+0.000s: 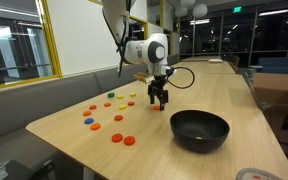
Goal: Put some of the rings in the bowl
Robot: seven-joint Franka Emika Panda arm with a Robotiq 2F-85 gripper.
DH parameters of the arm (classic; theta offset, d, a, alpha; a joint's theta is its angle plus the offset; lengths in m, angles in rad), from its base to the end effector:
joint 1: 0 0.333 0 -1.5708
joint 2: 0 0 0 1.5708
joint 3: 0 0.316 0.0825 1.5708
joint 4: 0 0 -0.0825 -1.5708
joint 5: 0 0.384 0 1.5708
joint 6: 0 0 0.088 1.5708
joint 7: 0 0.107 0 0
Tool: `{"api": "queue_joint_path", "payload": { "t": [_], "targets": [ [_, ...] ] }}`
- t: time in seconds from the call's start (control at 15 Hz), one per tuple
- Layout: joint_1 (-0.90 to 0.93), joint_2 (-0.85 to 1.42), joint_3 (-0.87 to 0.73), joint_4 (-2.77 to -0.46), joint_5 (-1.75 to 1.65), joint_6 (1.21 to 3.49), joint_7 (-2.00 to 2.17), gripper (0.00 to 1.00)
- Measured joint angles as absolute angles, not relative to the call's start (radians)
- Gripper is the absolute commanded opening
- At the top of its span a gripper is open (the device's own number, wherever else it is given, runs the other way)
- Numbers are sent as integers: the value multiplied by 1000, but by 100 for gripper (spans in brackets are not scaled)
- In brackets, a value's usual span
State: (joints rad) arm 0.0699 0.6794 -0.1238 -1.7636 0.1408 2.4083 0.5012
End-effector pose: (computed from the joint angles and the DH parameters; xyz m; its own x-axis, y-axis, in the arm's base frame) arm 0.6572 -0.0286 0.1789 0.8047 -0.5929 -0.0306 -0.5931 -0.8051 0.0013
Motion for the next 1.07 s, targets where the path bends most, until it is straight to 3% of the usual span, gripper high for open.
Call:
{"api": "queue_joint_path", "payload": {
  "t": [1.07],
  "targets": [
    [23,680,-85,-1764,151,2398,446,100]
  ]
}}
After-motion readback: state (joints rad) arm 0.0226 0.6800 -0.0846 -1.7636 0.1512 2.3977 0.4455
